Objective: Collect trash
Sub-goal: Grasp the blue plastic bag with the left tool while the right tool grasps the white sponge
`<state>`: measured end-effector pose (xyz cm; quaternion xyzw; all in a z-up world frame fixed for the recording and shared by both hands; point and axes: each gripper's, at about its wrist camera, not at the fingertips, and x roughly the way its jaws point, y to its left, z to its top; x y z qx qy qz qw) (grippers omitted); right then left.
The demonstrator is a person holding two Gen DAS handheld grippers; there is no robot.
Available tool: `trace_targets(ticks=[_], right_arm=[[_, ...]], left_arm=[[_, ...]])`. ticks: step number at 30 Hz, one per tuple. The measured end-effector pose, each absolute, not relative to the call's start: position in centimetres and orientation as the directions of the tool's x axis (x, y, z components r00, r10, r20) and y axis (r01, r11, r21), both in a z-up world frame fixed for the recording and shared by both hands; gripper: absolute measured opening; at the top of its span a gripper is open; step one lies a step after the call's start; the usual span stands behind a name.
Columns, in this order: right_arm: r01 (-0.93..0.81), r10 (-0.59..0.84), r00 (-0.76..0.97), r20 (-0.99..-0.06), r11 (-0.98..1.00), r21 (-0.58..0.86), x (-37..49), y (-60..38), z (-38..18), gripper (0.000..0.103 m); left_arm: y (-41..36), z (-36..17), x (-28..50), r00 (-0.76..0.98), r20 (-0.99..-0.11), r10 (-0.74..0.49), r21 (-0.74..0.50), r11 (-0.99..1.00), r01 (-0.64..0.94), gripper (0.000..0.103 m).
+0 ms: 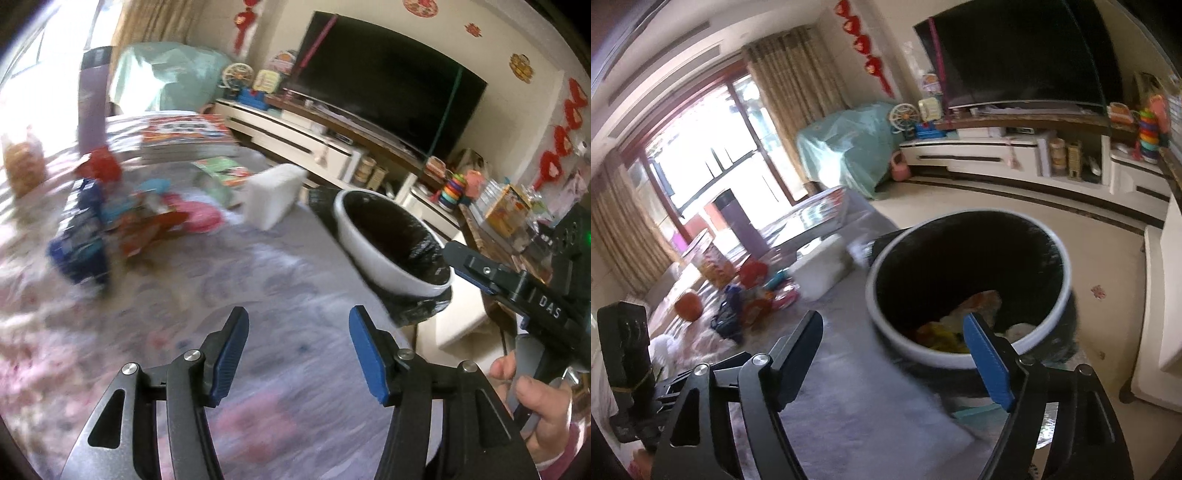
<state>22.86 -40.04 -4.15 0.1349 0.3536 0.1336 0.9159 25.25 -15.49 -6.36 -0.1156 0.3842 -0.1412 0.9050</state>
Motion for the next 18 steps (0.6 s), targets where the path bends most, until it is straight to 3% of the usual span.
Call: trace_targets(ticks=[18], right_arm=[[-0.280, 0.440, 0.636, -0.634, 0.897, 0.341, 22.3, -31.9, -5.4, 0.082]], left_arm=[[-8.6, -6.2, 19.9, 0.703, -0.679, -0.210, -0.338, 0.940, -0.045, 0.056]])
